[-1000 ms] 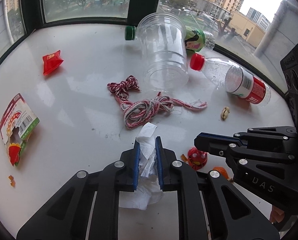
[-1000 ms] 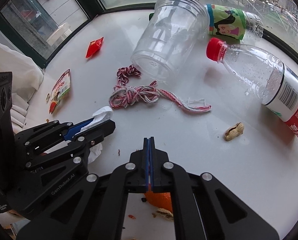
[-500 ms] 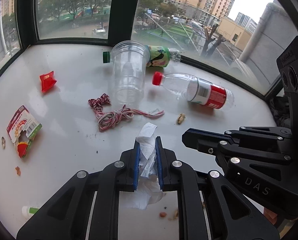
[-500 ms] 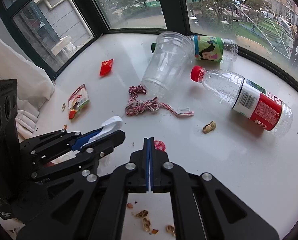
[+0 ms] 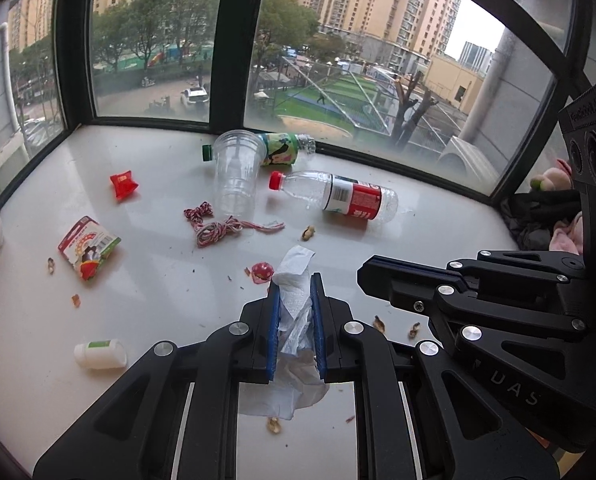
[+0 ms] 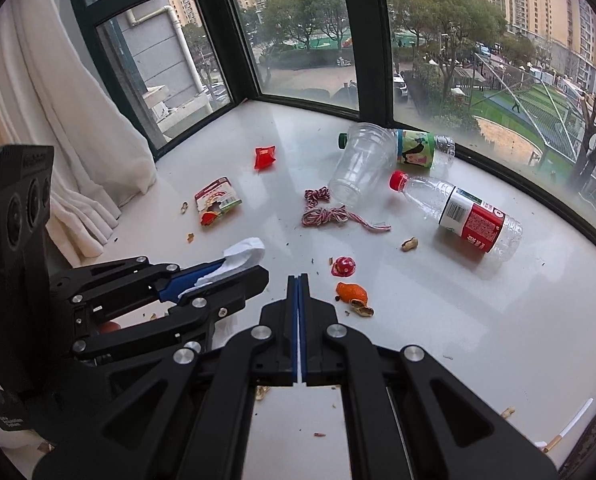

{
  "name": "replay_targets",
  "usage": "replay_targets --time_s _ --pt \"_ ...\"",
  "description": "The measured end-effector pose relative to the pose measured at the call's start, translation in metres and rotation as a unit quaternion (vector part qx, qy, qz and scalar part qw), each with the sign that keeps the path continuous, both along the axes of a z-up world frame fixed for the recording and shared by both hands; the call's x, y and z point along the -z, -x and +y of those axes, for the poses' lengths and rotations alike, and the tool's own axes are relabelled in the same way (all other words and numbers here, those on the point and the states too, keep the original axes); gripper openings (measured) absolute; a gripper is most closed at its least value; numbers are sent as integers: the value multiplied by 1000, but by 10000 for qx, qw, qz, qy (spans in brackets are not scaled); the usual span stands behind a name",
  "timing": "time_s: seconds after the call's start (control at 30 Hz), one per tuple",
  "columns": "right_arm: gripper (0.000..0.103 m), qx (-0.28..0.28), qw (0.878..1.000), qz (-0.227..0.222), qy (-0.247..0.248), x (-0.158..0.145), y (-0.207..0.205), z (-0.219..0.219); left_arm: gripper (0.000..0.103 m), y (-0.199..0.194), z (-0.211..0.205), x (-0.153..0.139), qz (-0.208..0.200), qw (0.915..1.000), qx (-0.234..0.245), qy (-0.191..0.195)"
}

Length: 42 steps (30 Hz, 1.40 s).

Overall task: Collect trash
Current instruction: 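Carry the crumpled tissue with the right tool over the trash bin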

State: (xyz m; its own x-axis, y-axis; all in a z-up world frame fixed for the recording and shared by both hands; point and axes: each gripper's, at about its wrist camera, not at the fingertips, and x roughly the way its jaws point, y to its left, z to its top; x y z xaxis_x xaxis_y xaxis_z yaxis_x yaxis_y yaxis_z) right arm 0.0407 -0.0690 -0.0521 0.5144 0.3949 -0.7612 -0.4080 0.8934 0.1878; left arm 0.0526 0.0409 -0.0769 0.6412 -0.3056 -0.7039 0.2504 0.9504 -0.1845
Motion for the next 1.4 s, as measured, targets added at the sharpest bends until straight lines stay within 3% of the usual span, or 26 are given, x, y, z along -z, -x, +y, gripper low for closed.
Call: replay_targets --time_s 0.3,0.6,0.8,1.03,1.23,1.4 --pt "3 -1013 9948 -124 -69 -9 65 31 13 90 28 -13 -42 9958 -914 -31" --pt "3 -2238 9744 -27 -230 -6 138 85 13 191 70 -12 39 9774 -2111 -127" --pt "3 -3205 9471 -30 -164 -8 181 140 13 257 113 -14 -4 9506 -3103 -46" --pt "3 -4295 9028 -67 -201 -14 234 201 13 330 157 -19 -65 9051 -4252 -54" --pt "3 -4983 8666 -48 -260 -15 267 235 13 378 179 -23 -51 8705 -4919 -147" --pt "3 -5353 8442 -51 -283 -15 285 257 13 403 195 -25 -27 8486 -5287 -202"
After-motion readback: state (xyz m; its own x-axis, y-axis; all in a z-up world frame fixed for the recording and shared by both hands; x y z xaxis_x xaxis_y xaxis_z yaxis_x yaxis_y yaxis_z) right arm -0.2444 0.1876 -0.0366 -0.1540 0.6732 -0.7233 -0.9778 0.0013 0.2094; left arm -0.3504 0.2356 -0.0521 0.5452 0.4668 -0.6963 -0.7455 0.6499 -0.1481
